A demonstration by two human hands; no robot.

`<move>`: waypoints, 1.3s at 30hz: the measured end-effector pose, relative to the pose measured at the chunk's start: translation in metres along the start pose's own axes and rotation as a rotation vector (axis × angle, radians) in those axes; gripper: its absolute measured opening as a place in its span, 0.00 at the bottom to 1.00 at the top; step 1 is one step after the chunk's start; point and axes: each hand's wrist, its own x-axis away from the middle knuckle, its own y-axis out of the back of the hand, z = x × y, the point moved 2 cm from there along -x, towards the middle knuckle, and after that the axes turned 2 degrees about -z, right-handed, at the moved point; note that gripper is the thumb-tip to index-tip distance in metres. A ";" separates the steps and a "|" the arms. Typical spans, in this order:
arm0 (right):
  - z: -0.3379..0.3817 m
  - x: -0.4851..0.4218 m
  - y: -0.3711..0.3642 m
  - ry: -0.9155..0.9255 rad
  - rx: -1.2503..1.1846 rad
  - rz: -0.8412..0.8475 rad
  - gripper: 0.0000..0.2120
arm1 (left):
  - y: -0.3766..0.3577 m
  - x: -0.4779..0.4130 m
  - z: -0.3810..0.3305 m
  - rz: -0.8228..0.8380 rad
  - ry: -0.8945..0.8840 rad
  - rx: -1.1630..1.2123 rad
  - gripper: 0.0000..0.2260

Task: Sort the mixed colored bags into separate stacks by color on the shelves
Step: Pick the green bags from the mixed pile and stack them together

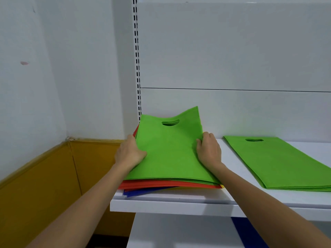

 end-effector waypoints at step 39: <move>-0.216 -0.124 0.225 0.120 0.187 -0.143 0.16 | -0.082 0.048 -0.256 -0.150 -0.581 0.094 0.21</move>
